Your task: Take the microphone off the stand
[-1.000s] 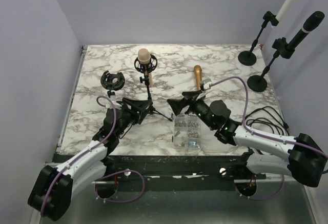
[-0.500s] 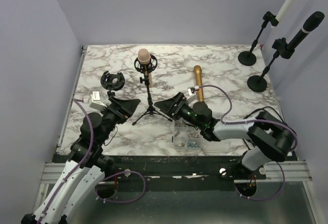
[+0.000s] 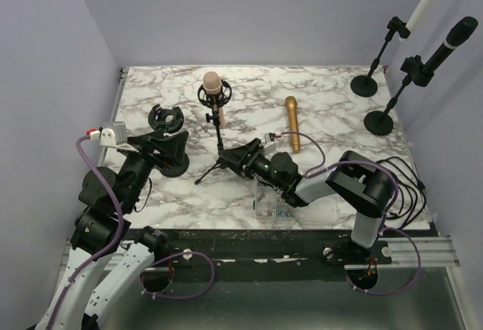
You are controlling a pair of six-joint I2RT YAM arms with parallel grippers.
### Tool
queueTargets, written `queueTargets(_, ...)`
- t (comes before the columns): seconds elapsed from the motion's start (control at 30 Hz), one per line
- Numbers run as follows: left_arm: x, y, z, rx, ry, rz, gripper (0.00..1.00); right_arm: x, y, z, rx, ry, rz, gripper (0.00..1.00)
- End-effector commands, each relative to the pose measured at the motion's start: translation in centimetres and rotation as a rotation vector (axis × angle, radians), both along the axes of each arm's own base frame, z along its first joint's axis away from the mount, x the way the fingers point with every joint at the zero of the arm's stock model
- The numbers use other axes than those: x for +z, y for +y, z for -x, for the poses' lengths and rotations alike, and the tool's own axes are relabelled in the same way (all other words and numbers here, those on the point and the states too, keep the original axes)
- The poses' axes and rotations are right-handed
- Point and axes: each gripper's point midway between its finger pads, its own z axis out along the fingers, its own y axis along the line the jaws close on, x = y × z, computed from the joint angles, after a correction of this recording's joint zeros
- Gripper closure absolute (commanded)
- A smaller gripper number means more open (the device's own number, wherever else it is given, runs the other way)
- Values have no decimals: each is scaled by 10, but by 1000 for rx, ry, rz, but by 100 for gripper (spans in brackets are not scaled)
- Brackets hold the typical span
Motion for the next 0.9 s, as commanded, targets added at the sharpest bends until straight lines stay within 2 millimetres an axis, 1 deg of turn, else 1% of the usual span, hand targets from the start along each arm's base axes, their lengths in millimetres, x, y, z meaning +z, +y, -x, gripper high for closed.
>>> queueTargets(0.0, -16, 6, -10, 43, -7, -135, 15, 10, 13, -8, -13, -12, -40, 37)
queueTargets(0.07, -24, 5, -11, 40, 3, -146, 15, 8, 14, -11, -26, -14, -25, 40)
queueTargets(0.17, -32, 4, -11, 33, 13, -157, 15, 7, 13, -14, -44, -27, -3, 47)
queueTargets(0.23, -33, 4, -10, 27, 12, -164, 15, 3, 14, -17, -51, -22, 24, 54)
queueTargets(0.3, -34, 4, -10, 26, 10, -166, 15, -2, 14, -18, -58, -10, 48, 56)
queueTargets(0.53, -37, 2, -10, 17, 12, -171, 15, -13, 11, -21, -80, 8, 93, 68)
queueTargets(0.63, -38, 2, -10, 18, 13, -171, 15, -17, 12, -22, -77, 10, 128, 78)
queueTargets(0.7, -38, 3, -10, 20, 14, -173, 15, -22, 12, -23, -77, 10, 173, 89)
queueTargets(0.73, -39, 3, -11, 21, 16, -175, 15, -27, 12, -22, -74, 18, 213, 97)
queueTargets(0.77, -39, 3, -11, 21, 16, -176, 15, -33, 10, -23, -74, 25, 266, 99)
queueTargets(0.87, -40, 2, -11, 20, 20, -179, 15, -53, 3, -25, -93, 44, 455, 99)
